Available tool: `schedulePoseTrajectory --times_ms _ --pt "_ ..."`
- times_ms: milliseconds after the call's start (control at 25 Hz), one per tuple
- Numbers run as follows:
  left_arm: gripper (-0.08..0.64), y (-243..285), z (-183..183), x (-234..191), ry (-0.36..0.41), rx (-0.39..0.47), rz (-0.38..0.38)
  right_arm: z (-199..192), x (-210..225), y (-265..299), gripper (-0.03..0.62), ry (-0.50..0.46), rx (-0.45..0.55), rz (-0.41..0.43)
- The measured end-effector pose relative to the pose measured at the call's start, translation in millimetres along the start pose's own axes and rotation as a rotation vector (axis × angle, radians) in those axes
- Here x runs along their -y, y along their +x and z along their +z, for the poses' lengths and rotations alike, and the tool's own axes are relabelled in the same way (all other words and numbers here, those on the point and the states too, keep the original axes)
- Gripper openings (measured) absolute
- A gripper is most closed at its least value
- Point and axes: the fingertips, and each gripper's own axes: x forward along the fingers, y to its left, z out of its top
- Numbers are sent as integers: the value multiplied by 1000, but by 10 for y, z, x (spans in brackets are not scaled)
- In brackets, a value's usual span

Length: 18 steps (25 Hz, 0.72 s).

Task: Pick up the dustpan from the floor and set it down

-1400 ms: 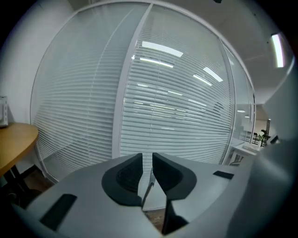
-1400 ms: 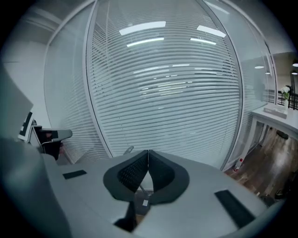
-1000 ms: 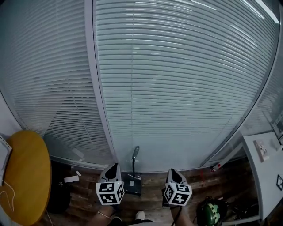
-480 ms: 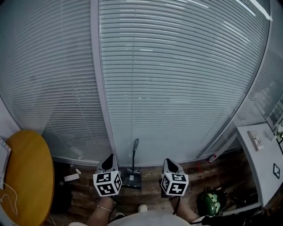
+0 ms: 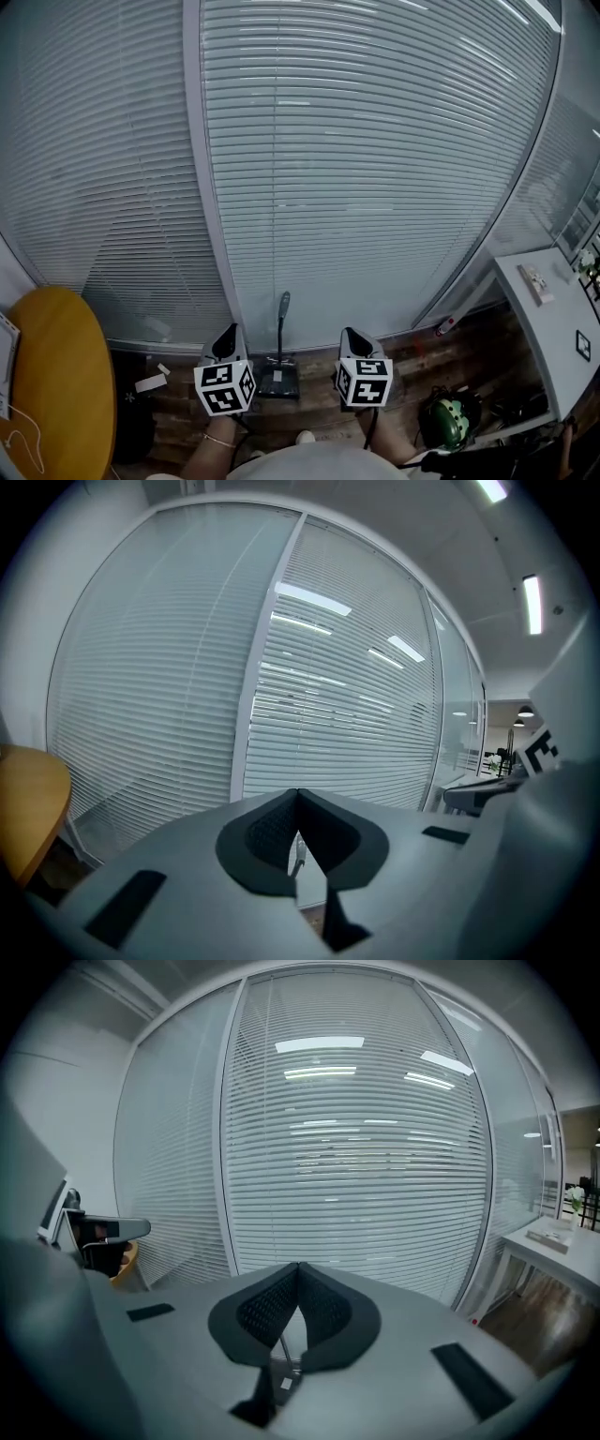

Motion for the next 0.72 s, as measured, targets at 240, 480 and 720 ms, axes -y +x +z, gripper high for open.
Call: schedulePoseTrajectory --times_ms 240,480,720 --pt "17 116 -99 25 13 -11 -21 -102 34 76 32 19 -24 -11" --pt "17 208 -152 21 16 -21 -36 -96 5 151 32 15 -31 -13" --pt "17 261 -172 -29 12 -26 -36 -94 -28 216 32 8 -36 -15"
